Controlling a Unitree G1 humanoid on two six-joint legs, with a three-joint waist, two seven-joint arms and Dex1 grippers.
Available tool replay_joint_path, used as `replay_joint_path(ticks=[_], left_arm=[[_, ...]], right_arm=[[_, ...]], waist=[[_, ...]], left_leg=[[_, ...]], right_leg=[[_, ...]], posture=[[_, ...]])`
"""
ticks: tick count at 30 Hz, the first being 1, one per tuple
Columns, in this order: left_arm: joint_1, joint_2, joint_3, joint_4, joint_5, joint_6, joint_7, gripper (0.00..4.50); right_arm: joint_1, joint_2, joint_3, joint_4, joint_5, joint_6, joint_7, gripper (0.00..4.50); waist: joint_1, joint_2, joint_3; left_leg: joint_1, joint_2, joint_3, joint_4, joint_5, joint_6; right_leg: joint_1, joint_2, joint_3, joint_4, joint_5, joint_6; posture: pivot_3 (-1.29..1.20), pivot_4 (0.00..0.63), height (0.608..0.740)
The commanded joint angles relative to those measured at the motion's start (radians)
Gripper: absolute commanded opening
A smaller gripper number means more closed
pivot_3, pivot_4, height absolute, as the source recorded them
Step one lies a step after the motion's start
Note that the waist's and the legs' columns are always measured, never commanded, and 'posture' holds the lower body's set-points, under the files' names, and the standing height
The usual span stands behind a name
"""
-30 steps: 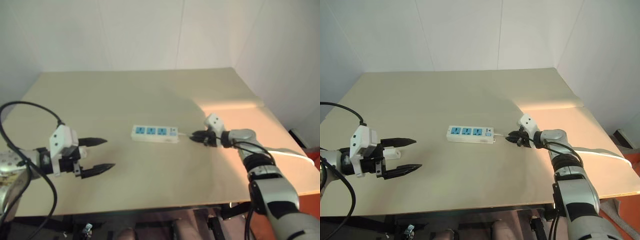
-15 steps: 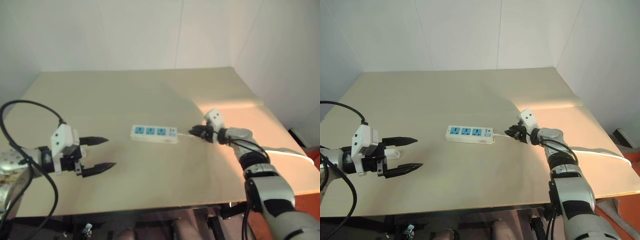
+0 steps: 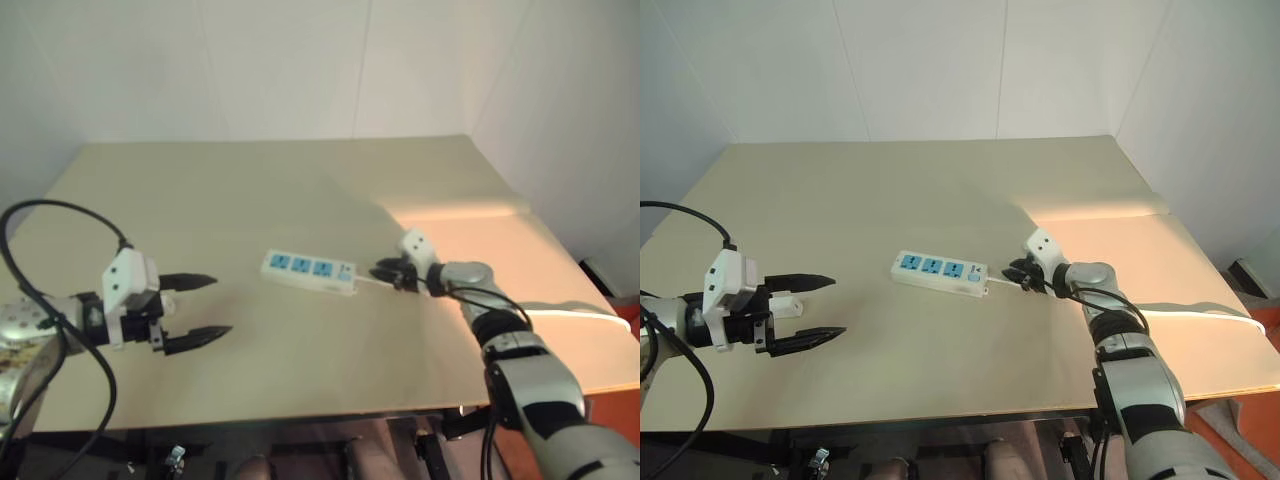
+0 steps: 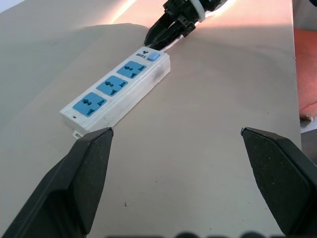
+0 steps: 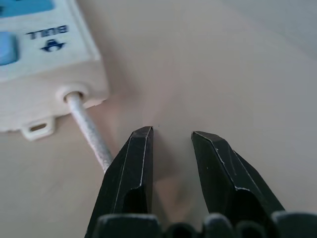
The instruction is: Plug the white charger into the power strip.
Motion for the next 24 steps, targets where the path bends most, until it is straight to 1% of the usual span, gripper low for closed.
replay_joint_path(ticks=[1,5,8,11,16,17,19,24], left_arm=[[-0.007,0.009,0.004,-0.015,-0.003,-0.019,0.000,4.50],[-0.019,0.007,-0.007,-0.008,-0.003,-0.019,-0.002,4.50],[-0.028,0.007,-0.018,0.000,-0.004,-0.021,-0.007,4.50],[-0.048,0.004,-0.039,0.014,-0.003,-0.030,-0.018,4.50],[-0.106,0.009,-0.087,0.066,0.009,-0.070,-0.065,4.50],[-0.120,0.012,-0.095,0.079,0.010,-0.075,-0.077,4.50],[-0.152,0.015,-0.112,0.108,0.017,-0.086,-0.098,4.50],[-0.220,0.011,-0.160,0.171,0.031,-0.117,-0.158,4.50]], right_arm=[[0.068,-0.033,0.026,-0.066,0.005,0.028,0.088,1.70],[0.126,-0.061,0.026,-0.181,0.037,0.076,0.149,1.70],[0.201,-0.083,0.021,-0.334,0.075,0.123,0.183,1.70],[0.256,-0.095,0.002,-0.445,0.105,0.162,0.162,1.70],[0.322,-0.090,-0.099,-0.612,0.169,0.212,0.001,1.70],[0.331,-0.092,-0.119,-0.646,0.188,0.240,-0.017,2.06],[0.363,-0.109,-0.140,-0.719,0.217,0.270,-0.022,2.58],[0.458,-0.151,-0.152,-0.890,0.288,0.345,0.002,4.36]], waist=[[0.001,0.000,0.000],[0.004,0.000,0.000],[0.011,0.000,0.000],[0.019,0.000,0.000],[0.025,0.000,0.000],[0.025,0.000,0.000],[0.026,0.000,0.000],[0.029,0.000,0.000]], left_leg=[[0.000,0.000,0.000,0.000,0.000,0.000],[0.001,0.000,0.000,0.000,0.000,0.000],[0.000,0.000,0.000,0.000,0.000,0.000],[0.000,0.000,0.000,0.000,0.000,0.000],[0.000,0.000,0.000,0.000,0.000,0.000],[-0.001,0.000,0.000,0.000,0.000,0.000],[-0.002,-0.001,0.000,0.000,0.000,0.000],[-0.002,0.000,0.000,0.000,0.000,0.000]], right_leg=[[0.000,0.000,0.000,0.000,0.000,0.000],[0.000,0.000,0.000,0.000,0.000,0.000],[0.000,0.000,0.000,0.000,0.000,0.000],[0.000,0.000,0.000,0.000,0.000,0.000],[-0.001,0.000,0.000,0.001,0.000,0.000],[-0.001,0.000,0.000,0.001,0.000,0.000],[-0.002,0.000,0.000,0.001,0.000,0.000],[-0.002,0.000,0.000,0.000,-0.001,0.001]], posture=[[0.00,0.150,0.740],[0.00,0.150,0.740],[0.00,0.150,0.740],[0.00,0.150,0.740],[0.00,0.150,0.740],[0.00,0.150,0.740],[0.00,0.150,0.740],[0.00,0.150,0.740]])
